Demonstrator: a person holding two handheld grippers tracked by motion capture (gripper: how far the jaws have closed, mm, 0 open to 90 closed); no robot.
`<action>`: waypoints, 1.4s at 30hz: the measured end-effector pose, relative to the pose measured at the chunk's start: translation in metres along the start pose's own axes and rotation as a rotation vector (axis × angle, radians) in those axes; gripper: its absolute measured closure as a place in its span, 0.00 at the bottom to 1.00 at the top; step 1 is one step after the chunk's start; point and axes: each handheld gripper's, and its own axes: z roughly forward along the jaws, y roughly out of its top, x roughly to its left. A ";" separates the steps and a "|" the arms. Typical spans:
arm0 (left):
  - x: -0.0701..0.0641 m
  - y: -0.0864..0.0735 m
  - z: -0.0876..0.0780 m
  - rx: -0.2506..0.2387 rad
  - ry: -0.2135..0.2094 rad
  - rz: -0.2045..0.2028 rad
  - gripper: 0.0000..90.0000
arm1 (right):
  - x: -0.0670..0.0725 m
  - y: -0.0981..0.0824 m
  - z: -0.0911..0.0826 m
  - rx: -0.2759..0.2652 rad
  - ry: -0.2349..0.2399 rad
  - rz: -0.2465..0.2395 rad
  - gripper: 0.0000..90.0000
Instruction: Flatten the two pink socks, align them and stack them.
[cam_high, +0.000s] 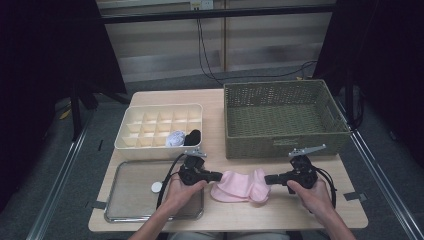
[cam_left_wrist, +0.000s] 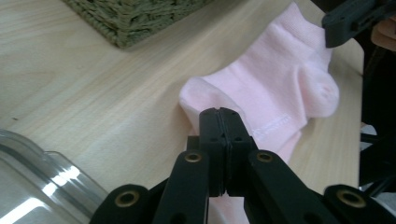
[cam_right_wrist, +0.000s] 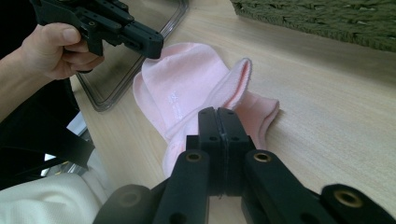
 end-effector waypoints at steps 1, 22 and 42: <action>-0.001 0.000 -0.002 -0.004 0.002 0.002 0.99 | 0.000 0.000 -0.001 -0.002 -0.002 -0.004 1.00; -0.015 -0.018 -0.012 0.026 0.030 0.011 0.98 | -0.013 0.004 0.005 0.084 -0.051 -0.002 1.00; -0.013 -0.011 -0.012 0.011 0.020 0.026 1.00 | -0.011 0.004 0.004 0.075 -0.044 -0.021 1.00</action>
